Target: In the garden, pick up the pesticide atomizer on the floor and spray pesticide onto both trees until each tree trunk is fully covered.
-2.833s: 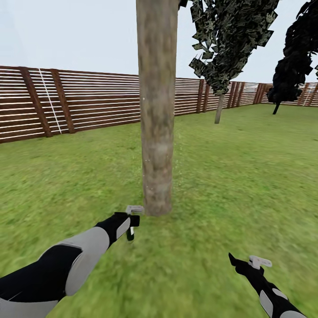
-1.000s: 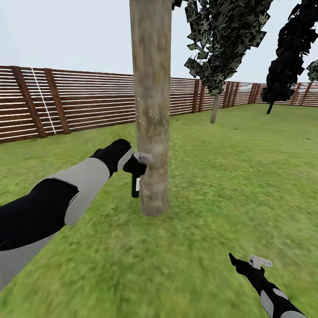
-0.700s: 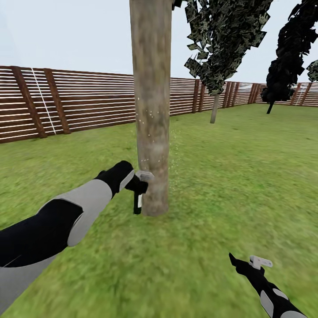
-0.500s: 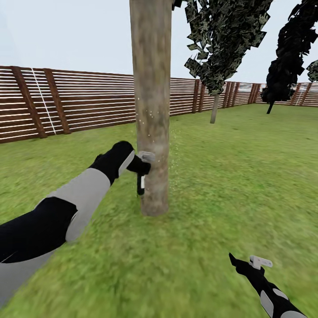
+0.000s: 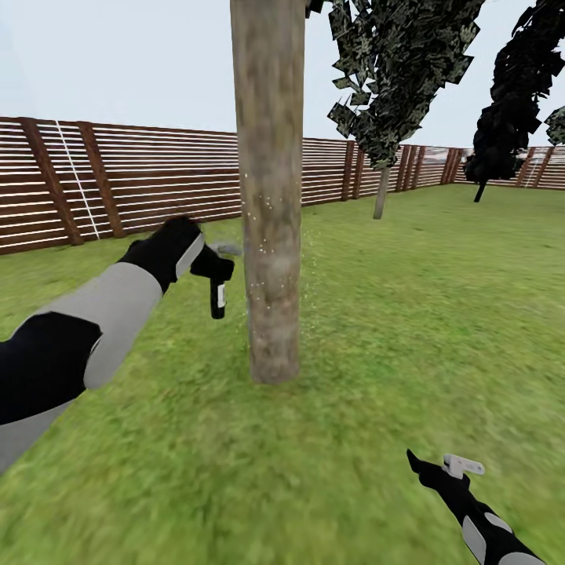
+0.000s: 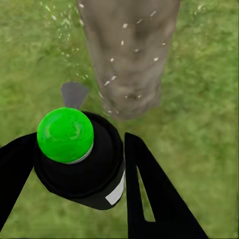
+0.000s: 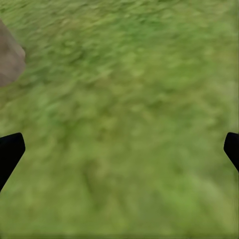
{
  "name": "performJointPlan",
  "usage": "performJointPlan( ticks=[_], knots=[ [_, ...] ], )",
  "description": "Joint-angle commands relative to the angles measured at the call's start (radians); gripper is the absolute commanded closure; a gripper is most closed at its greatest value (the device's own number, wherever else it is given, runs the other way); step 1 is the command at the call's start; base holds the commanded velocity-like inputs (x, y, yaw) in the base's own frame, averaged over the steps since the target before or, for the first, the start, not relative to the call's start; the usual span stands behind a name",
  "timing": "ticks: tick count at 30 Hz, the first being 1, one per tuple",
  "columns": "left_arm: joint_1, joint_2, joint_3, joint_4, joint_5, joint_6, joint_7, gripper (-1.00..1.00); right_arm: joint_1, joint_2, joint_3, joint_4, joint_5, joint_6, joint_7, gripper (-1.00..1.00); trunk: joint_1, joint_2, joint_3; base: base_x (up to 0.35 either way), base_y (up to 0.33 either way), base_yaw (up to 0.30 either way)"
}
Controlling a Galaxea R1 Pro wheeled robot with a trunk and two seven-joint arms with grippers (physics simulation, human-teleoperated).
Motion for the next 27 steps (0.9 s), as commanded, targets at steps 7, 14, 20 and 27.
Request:
performJointPlan(
  ticks=[7,14,20,27],
  knots=[
    [0.247,-0.005,0.000,0.135,-0.002,-0.242,0.002,1.00,0.000,0.000,0.000,0.000,0.000,0.001,0.000,-1.00,0.000,0.000,0.000,0.000,0.000,0.000],
    [0.432,0.009,0.003,0.137,0.003,-0.487,0.004,1.00,0.000,0.000,0.000,0.000,0.000,0.001,0.000,-1.00,0.000,0.000,0.000,0.000,0.000,0.005],
    [0.513,0.013,0.010,0.138,0.030,-0.610,0.101,1.00,0.000,0.007,0.001,-0.001,0.000,0.000,0.000,-1.00,0.000,0.000,0.000,0.000,-0.248,0.247],
    [0.589,-0.005,0.018,0.138,0.170,-0.752,0.177,1.00,0.000,0.009,0.001,-0.001,0.000,0.000,0.000,-1.00,0.000,0.000,0.000,0.069,-0.325,0.112]
  ],
)
